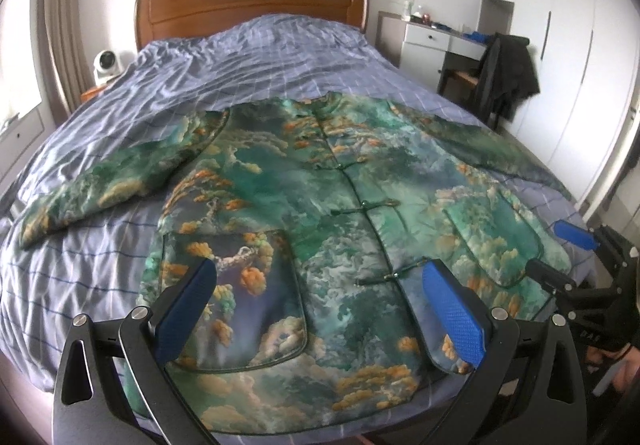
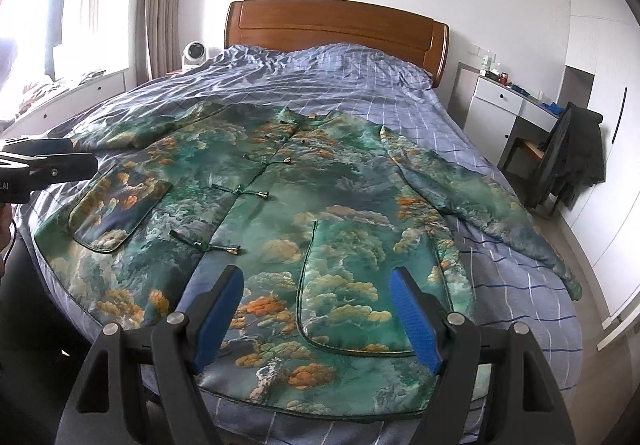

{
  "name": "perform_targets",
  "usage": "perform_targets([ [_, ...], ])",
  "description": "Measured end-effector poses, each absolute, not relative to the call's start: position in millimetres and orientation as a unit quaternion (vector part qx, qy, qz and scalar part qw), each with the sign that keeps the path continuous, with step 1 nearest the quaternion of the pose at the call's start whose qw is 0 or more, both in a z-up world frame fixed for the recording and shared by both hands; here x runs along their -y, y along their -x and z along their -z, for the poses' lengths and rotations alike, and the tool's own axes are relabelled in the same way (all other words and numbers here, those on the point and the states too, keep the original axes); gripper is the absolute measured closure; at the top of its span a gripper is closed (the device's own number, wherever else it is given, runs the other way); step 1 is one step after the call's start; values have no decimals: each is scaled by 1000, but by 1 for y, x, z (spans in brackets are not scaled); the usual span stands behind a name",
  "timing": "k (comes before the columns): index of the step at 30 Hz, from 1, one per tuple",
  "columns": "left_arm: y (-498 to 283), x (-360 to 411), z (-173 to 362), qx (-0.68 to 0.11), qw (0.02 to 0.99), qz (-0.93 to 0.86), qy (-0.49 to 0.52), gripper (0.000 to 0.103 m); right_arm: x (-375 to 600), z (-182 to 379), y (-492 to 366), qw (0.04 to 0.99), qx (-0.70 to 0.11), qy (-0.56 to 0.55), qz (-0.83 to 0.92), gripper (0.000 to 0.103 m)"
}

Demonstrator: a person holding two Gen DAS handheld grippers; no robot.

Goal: Fold large clothes

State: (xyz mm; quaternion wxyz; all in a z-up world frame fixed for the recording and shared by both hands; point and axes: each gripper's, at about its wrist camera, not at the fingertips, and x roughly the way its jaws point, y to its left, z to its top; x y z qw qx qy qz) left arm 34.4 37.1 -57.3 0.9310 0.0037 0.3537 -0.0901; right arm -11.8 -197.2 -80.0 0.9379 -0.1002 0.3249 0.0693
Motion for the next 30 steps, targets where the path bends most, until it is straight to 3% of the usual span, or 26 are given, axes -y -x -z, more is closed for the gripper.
perform_targets([
  [30, -32, -36, 56, -346, 935, 76, -6, 0, 196, 80, 18, 941, -321, 82, -71, 26],
])
